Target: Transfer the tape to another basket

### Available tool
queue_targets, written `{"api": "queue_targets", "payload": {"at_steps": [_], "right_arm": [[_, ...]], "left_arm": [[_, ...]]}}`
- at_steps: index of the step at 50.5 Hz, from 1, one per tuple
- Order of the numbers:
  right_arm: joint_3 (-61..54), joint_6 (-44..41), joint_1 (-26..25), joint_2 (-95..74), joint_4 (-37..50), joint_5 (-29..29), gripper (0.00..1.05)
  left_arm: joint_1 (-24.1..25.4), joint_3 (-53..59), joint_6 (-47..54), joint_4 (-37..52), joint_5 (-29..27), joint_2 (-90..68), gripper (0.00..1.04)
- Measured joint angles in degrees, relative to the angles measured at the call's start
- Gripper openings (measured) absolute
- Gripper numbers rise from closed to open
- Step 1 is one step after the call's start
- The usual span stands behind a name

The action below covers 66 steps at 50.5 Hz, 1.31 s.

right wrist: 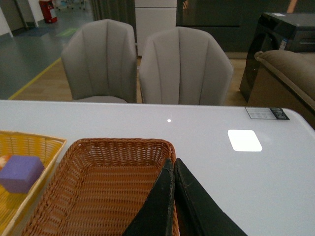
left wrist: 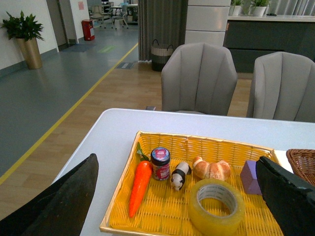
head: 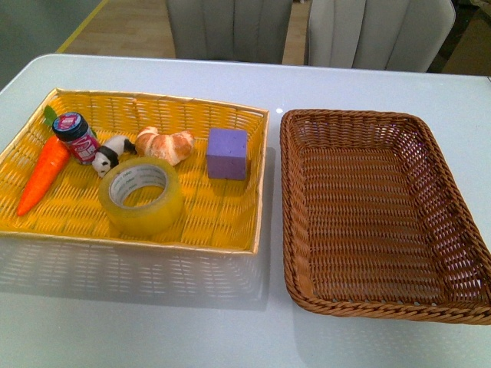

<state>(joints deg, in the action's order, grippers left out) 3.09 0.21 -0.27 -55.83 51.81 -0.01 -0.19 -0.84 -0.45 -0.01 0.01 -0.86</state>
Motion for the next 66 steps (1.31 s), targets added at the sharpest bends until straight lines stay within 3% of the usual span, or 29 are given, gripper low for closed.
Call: {"api": "queue_targets", "payload": {"at_steps": [29, 66], "right_arm": [[-1.79, 0.00, 0.07, 26.56, -22.97, 0.00, 0.02], [-1.79, 0.00, 0.07, 43.32, -39.28, 0.00, 0.02]], "left_arm": [[0.00, 0.00, 0.00, 0.00, 0.00, 0.00, 0.96], [0.00, 0.00, 0.00, 0.00, 0.00, 0.00, 0.96]]}}
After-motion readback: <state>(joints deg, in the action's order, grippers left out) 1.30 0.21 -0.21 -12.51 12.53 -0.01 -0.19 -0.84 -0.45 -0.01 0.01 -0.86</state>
